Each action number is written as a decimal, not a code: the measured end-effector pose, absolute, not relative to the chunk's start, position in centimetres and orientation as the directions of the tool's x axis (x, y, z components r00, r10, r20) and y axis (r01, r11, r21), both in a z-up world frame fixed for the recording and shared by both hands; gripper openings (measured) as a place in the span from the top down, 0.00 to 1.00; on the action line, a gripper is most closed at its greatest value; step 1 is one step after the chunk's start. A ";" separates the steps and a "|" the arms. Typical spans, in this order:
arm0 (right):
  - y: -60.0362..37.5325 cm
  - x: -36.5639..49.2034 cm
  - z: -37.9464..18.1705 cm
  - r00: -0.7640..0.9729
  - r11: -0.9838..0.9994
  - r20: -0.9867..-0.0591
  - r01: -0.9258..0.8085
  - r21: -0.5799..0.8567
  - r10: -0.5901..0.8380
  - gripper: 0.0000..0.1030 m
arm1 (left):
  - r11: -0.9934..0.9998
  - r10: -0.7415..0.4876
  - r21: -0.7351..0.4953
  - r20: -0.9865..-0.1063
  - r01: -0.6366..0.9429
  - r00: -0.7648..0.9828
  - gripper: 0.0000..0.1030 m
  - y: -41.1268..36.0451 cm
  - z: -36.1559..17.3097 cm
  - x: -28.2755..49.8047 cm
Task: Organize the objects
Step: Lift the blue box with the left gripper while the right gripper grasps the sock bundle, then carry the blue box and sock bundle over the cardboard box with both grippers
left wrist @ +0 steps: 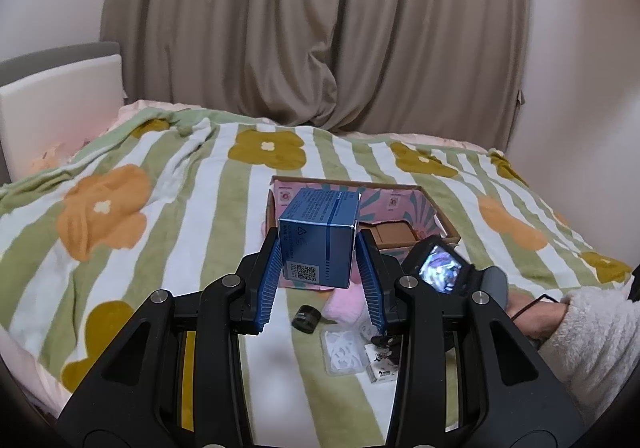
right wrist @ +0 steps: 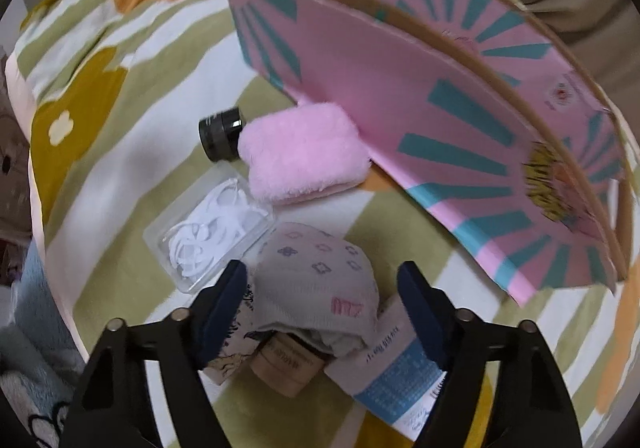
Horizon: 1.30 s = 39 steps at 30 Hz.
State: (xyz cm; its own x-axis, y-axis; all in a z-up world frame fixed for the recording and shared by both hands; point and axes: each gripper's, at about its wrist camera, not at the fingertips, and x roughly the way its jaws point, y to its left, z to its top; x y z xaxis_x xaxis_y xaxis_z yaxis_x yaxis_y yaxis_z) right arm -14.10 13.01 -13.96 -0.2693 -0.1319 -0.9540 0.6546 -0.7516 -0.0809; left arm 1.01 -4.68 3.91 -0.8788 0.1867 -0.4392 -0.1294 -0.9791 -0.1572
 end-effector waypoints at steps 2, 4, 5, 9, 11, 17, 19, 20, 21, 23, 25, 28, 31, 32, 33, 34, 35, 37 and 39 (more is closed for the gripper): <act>12.9 -14.4 -14.8 -0.230 -0.743 -0.966 0.666 -0.066 -0.121 0.40 | -0.979 0.185 -0.157 -0.442 -0.128 -0.878 0.67 -4.7 3.9 0.9; 12.9 -14.5 -15.2 -0.217 -0.740 -0.969 0.670 -0.060 -0.118 0.40 | -0.979 0.186 -0.156 -0.446 -0.129 -0.876 0.67 -4.7 3.8 0.8; 13.0 -14.5 -15.3 -0.214 -0.741 -0.970 0.669 -0.057 -0.118 0.41 | -0.979 0.188 -0.157 -0.448 -0.130 -0.874 0.67 -4.6 3.8 0.8; 13.3 -14.5 -15.3 -0.214 -0.739 -0.969 0.671 -0.054 -0.124 0.45 | -0.978 0.192 -0.159 -0.448 -0.133 -0.873 0.67 -4.5 3.8 0.7; 13.5 -14.4 -15.2 -0.218 -0.738 -0.968 0.673 -0.055 -0.127 0.47 | -0.978 0.192 -0.158 -0.449 -0.134 -0.873 0.67 -4.5 3.8 0.7; 14.4 -14.2 -14.4 -0.245 -0.758 -0.958 0.651 -0.048 -0.150 0.52 | -0.979 0.189 -0.155 -0.449 -0.132 -0.873 0.67 -4.4 3.8 0.7; 14.8 -14.3 -13.9 -0.256 -0.769 -0.953 0.638 -0.041 -0.162 0.53 | -0.979 0.190 -0.156 -0.450 -0.132 -0.873 0.67 -4.4 3.8 0.7; 15.0 -14.3 -13.7 -0.263 -0.775 -0.950 0.630 -0.038 -0.167 0.54 | -0.979 0.189 -0.155 -0.450 -0.132 -0.873 0.67 -4.3 3.8 0.7; 15.3 -14.4 -13.4 -0.271 -0.785 -0.946 0.618 -0.032 -0.175 0.54 | -0.979 0.189 -0.155 -0.448 -0.132 -0.874 0.67 -4.4 3.8 0.7; 15.8 -14.5 -12.7 -0.286 -0.799 -0.939 0.601 -0.022 -0.190 0.54 | -0.979 0.188 -0.154 -0.450 -0.132 -0.873 0.67 -4.4 3.8 0.6; 16.4 -14.0 -11.7 -0.310 -0.813 -0.927 0.582 -0.011 -0.209 0.54 | -0.979 0.188 -0.156 -0.449 -0.130 -0.874 0.67 -4.4 3.8 0.7; 17.4 -13.6 -9.7 -0.360 -0.836 -0.904 0.549 -0.006 -0.230 0.54 | -0.979 0.188 -0.157 -0.449 -0.130 -0.874 0.67 -4.4 3.8 0.6; 16.0 -12.7 -8.2 -0.430 -0.865 -0.870 0.502 -0.010 -0.240 0.54 | -0.979 0.190 -0.158 -0.449 -0.131 -0.873 0.67 -4.5 3.8 0.7; 16.6 -12.4 -7.1 -0.460 -0.878 -0.855 0.479 -0.013 -0.239 0.54 | -0.979 0.190 -0.159 -0.449 -0.131 -0.873 0.67 -4.5 3.8 0.6; 16.0 -12.5 -6.4 -0.479 -0.885 -0.846 0.464 -0.017 -0.235 0.55 | -0.979 0.191 -0.158 -0.450 -0.132 -0.873 0.67 -4.4 3.7 0.5; 14.6 -12.6 -6.1 -0.504 -0.897 -0.832 0.442 -0.021 -0.230 0.55 | -0.979 0.191 -0.157 -0.451 -0.133 -0.872 0.67 -4.3 3.6 0.5; 14.9 -12.3 -5.3 -0.525 -0.906 -0.820 0.422 -0.020 -0.226 0.55 | -0.979 0.191 -0.156 -0.451 -0.134 -0.872 0.67 -4.2 3.6 0.4; 15.6 -11.3 -3.6 -0.578 -0.926 -0.785 0.377 -0.014 -0.223 0.55 | -0.978 0.194 -0.155 -0.453 -0.137 -0.870 0.67 -4.0 3.5 0.2; 16.2 -10.3 -1.9 -0.629 -0.941 -0.747 0.338 -0.013 -0.216 0.55 | -0.978 0.195 -0.152 -0.454 -0.140 -0.870 0.67 -3.7 3.3 -0.1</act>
